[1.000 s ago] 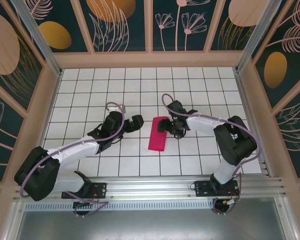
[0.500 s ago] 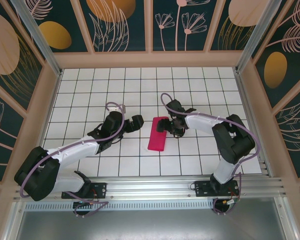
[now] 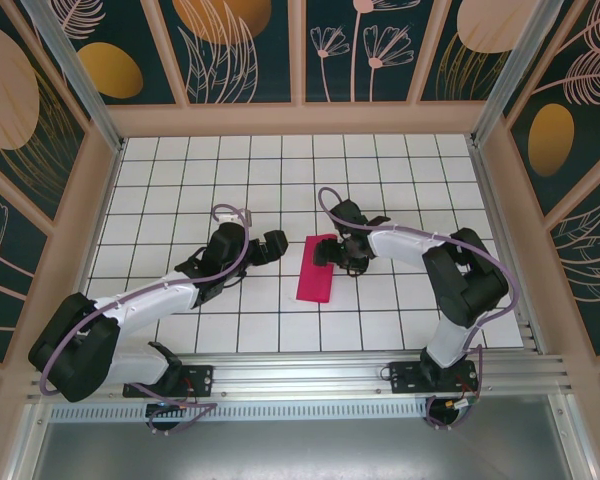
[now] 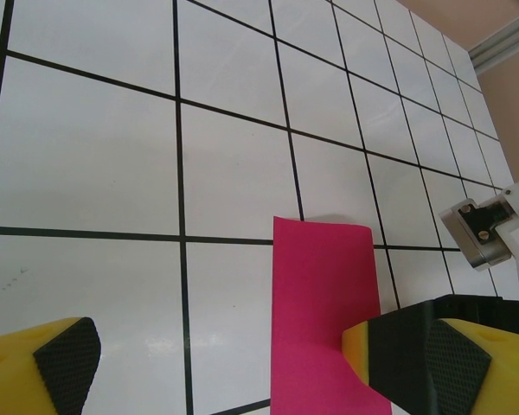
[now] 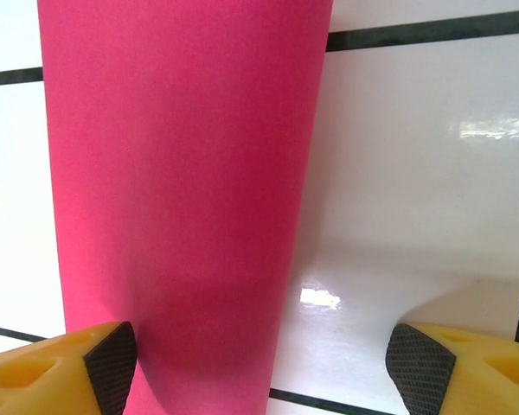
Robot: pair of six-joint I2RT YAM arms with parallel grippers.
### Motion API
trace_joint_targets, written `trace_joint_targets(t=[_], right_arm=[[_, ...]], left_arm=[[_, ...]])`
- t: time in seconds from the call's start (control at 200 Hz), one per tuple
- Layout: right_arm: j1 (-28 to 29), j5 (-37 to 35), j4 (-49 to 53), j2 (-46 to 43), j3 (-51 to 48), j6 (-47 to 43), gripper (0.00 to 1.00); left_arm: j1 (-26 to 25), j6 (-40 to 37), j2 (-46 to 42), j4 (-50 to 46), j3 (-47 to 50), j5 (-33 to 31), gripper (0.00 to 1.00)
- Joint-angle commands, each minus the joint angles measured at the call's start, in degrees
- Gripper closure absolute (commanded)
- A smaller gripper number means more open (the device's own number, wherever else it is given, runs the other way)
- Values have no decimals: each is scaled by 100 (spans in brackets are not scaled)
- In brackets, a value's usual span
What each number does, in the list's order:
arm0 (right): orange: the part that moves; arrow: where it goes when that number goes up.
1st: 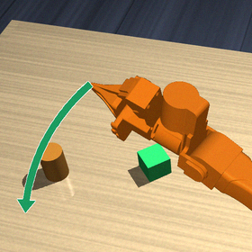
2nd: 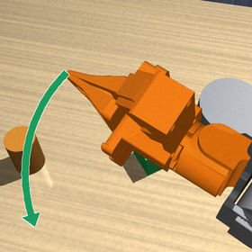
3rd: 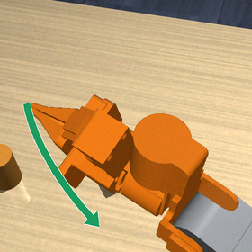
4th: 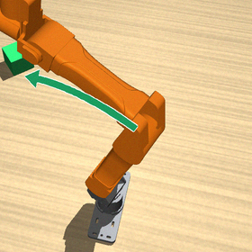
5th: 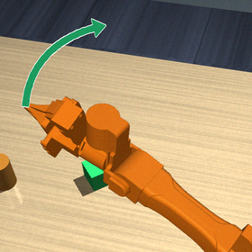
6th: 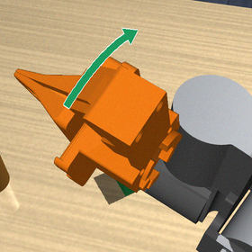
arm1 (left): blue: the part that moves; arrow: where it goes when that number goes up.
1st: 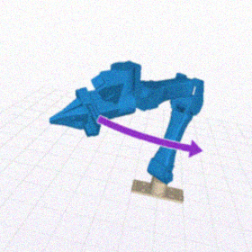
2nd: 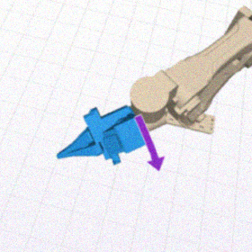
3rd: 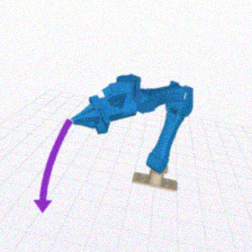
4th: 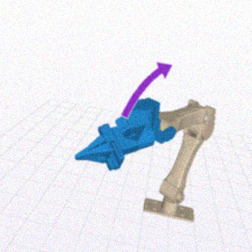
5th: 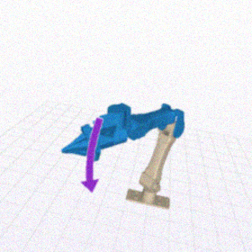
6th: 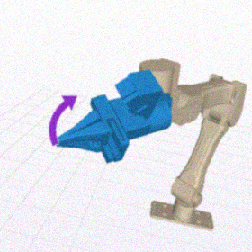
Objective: Fold a paper plane with a square sheet of paper (pick it up from the middle)
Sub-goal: Hold the square sheet of paper at the center of the table.
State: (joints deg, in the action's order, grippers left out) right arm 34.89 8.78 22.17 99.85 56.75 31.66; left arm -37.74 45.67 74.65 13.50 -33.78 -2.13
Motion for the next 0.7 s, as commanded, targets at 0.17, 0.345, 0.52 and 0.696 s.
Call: trace_joint_targets(t=[0.17, 0.345, 0.52, 0.696], right_arm=[[-1, -175, -130, 556, -176, 228, 19], [4, -244, -42, 595, -127, 144, 19], [94, -190, -38, 619, -110, -66, 18], [122, -207, 12, 667, -96, -224, 17]], left_arm=[[-12, -102, 33, 149, -144, 64, 2], [-13, -113, 22, 145, -124, 94, 2], [-14, -146, 77, 282, -111, 272, 6], [-12, -145, 168, 294, -161, 360, 8]])
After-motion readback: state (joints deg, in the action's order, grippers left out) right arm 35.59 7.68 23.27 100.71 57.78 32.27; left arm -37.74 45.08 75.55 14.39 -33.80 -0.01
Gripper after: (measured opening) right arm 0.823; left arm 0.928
